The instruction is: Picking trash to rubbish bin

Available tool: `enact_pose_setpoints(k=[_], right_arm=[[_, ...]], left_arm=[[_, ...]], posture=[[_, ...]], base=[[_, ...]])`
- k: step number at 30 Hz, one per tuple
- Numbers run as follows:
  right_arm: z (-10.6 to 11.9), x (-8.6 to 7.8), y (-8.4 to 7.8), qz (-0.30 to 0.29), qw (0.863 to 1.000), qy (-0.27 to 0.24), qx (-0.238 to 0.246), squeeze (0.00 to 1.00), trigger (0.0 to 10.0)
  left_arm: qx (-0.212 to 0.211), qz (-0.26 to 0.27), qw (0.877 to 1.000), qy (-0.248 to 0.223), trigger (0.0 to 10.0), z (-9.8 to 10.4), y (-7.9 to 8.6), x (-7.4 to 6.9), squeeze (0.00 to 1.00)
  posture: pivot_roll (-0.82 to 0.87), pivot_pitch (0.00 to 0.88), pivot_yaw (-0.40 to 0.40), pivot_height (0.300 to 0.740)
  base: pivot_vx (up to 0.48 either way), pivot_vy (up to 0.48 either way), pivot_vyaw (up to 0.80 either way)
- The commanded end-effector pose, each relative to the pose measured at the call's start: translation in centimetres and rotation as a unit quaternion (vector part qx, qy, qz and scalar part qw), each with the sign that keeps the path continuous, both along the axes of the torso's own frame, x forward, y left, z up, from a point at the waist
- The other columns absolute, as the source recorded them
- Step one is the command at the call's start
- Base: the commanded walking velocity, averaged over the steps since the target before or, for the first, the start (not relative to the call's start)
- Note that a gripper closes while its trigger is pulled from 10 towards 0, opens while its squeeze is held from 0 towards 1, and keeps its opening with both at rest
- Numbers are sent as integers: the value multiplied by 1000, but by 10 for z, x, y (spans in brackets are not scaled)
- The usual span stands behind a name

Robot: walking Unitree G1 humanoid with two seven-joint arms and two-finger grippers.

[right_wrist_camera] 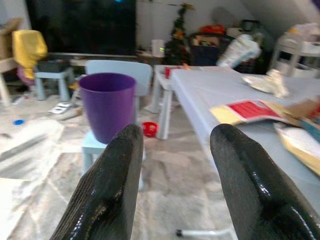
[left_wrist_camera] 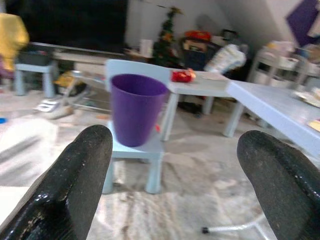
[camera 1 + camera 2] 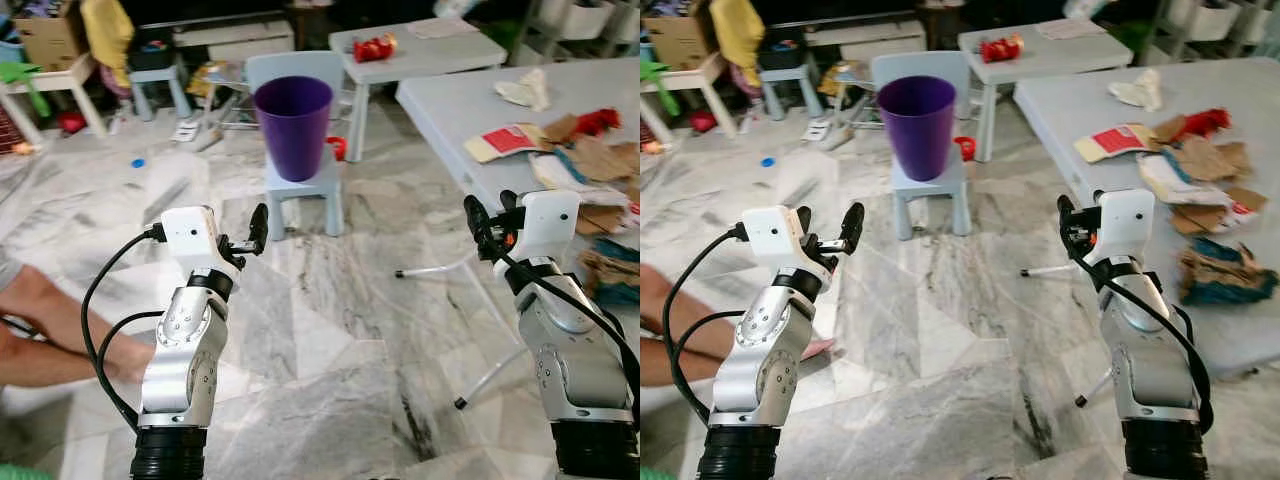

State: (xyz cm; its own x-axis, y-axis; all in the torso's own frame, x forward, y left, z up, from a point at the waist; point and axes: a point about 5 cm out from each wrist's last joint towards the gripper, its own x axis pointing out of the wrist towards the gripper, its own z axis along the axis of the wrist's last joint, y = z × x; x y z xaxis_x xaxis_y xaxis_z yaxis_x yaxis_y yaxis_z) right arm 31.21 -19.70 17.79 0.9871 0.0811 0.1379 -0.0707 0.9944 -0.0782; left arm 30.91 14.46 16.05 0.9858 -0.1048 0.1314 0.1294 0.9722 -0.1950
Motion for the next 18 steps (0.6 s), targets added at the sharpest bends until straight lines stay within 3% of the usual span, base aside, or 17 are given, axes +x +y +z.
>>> enact_pose_setpoints(k=[1,13,18], right_arm=[[4,-1,0,0,1000,-6,2,0,10000],[3,0,-1,-1,1000,-5,4,0,10000],[3,1,-1,-3,1000,-6,4,0,10000]], left_arm=[[4,2,1000,-10,10000,5,1,2,0],[3,5,1000,-13,10000,7,4,4,0],[4,6,1000,-13,10000,7,5,5,0]], posture=[[-45,71,-5,740],[-40,59,-3,740],[-39,59,4,740]], base=[[0,0,-800],[0,0,-800],[0,478,-800]])
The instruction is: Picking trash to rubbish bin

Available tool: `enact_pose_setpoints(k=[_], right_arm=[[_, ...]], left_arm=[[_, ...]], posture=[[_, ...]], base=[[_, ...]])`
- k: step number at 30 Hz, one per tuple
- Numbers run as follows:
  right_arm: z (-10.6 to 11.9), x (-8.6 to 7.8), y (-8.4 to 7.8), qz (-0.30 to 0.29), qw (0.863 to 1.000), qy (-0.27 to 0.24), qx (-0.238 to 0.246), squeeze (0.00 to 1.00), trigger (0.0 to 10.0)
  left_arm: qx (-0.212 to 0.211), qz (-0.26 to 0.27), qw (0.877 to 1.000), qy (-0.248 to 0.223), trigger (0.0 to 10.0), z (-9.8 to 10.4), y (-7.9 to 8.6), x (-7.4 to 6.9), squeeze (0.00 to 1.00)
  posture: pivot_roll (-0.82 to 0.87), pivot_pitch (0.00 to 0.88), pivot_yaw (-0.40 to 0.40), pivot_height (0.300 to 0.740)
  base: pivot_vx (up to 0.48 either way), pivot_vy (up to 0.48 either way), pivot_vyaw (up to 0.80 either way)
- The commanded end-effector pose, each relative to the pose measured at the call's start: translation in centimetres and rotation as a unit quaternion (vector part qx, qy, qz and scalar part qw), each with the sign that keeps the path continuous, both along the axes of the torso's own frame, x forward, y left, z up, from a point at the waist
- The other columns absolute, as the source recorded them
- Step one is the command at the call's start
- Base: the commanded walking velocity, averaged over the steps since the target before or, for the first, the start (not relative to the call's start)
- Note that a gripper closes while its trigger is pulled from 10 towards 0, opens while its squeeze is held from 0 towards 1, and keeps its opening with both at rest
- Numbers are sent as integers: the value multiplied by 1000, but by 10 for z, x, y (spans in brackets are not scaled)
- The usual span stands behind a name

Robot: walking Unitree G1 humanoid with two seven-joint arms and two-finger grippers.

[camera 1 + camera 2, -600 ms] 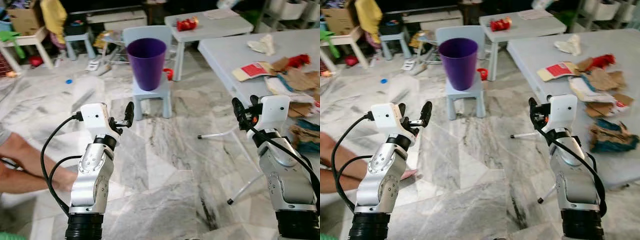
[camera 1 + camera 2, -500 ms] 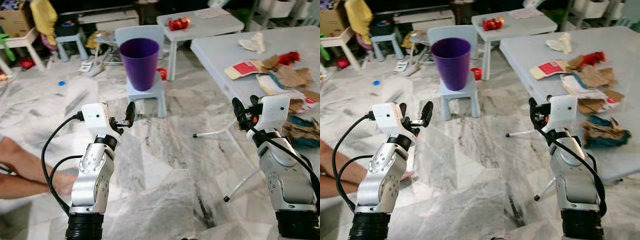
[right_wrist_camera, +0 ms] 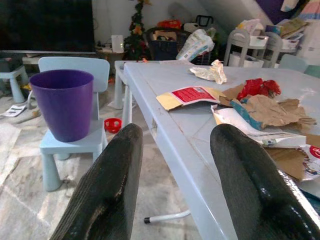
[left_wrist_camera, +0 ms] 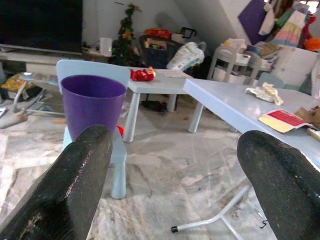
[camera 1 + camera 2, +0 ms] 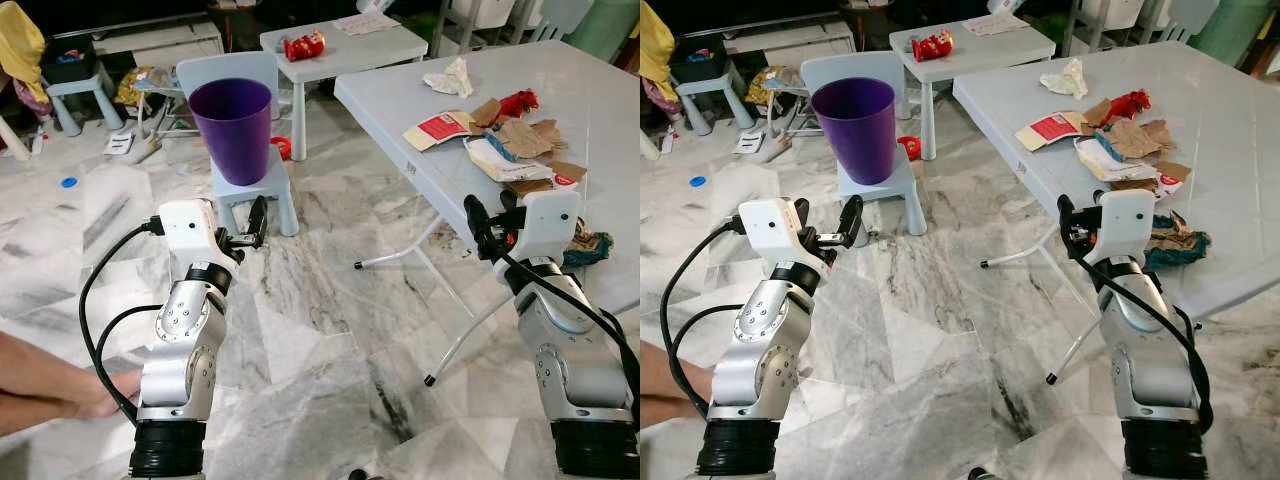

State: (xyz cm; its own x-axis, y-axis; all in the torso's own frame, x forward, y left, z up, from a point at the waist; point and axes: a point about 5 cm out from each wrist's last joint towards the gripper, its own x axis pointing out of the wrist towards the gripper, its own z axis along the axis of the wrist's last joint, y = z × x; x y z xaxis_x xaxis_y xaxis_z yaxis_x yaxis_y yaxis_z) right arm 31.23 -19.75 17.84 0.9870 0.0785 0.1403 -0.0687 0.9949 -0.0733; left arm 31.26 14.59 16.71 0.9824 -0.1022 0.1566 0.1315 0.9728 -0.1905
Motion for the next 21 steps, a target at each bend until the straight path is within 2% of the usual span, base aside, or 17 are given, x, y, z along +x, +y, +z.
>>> enact_pose_setpoints(k=[1,4,13,21], right_arm=[[3,1,-1,-3,1000,-5,1,0,10000],[3,0,-1,-3,1000,-5,1,0,10000],[2,0,-1,-6,1000,-5,2,0,10000],[3,-4,-4,-7,1000,-14,-4,0,10000]], left_arm=[[3,5,1000,-1,10000,1,3,1,0],[3,5,1000,-1,10000,1,4,1,0],[7,6,1000,1,10000,0,4,1,0],[4,2,1000,-8,10000,1,5,1,0]], posture=[[-39,59,4,740],[-39,61,5,740],[-39,61,8,740],[-49,66,14,740]], base=[[0,472,-800],[0,419,-800],[0,0,-800],[0,0,0]])
